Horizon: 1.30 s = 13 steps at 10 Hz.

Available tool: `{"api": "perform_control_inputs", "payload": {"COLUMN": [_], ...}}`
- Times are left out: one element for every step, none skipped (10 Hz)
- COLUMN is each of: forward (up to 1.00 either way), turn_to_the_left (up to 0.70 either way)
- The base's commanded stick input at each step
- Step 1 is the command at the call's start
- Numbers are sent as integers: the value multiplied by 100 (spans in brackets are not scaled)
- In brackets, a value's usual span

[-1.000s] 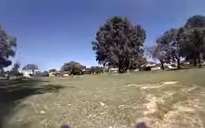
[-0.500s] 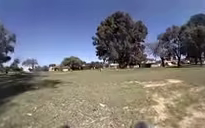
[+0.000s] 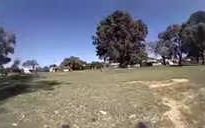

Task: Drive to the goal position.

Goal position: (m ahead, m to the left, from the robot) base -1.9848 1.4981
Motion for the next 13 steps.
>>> {"api": "perform_control_inputs", "payload": {"forward": [70, 70, 70, 70, 70, 70, 70, 70, 70, 70, 70, 70, 70], "turn_to_the_left": [0, 0, 0, 0, 0, 0, 0, 0, 0, 0, 0, 0, 0]}}
